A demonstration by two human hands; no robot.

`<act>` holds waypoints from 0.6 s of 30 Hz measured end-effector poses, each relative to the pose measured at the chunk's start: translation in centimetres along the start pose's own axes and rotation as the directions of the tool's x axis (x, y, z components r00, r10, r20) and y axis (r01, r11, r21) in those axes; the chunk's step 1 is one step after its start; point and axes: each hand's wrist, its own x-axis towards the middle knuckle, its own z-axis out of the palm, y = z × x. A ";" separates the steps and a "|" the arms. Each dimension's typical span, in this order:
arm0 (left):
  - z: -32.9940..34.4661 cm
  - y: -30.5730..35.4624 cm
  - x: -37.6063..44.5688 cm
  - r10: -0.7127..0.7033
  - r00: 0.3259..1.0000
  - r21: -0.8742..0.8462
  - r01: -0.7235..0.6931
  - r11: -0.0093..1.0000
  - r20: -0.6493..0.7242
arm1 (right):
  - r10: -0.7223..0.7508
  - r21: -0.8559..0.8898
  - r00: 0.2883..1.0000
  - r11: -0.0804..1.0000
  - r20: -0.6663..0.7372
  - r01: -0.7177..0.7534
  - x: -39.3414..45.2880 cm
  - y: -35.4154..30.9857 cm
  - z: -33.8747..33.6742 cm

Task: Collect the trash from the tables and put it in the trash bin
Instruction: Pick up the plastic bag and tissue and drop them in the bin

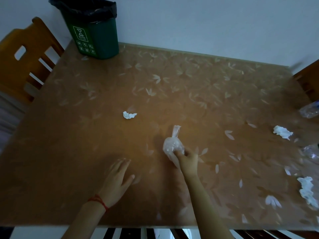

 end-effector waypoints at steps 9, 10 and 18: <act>-2.7 -0.9 2.4 0.058 0.988 0.017 -0.057 0.998 -0.142 | 0.231 0.621 0.928 0.693 0.293 -0.368 -2.7 -3.4 0.2; -3.1 -1.1 3.1 0.058 0.986 0.020 -0.055 0.998 -0.154 | 0.240 0.641 0.920 0.662 0.309 -0.388 -2.8 -3.6 0.4; -5.0 -1.6 9.5 0.019 0.974 -0.063 -0.034 0.997 -0.225 | 0.274 0.589 0.898 0.682 0.344 -0.434 -1.5 -3.2 0.9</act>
